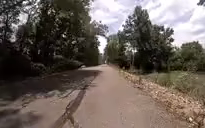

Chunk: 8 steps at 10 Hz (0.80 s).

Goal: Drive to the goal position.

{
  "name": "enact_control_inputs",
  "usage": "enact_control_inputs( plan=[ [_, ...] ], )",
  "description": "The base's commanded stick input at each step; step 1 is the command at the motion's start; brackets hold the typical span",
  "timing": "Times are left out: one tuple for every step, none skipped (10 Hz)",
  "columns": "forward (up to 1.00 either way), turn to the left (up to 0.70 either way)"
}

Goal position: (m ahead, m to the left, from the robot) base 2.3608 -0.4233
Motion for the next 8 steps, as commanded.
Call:
enact_control_inputs(
  plan=[
    [0.70,0.00],
    [0.70,0.00],
    [0.70,0.00],
    [0.70,0.00],
    [0.70,0.00],
    [0.70,0.00],
    [0.70,0.00],
    [0.70,0.00]
  ],
)
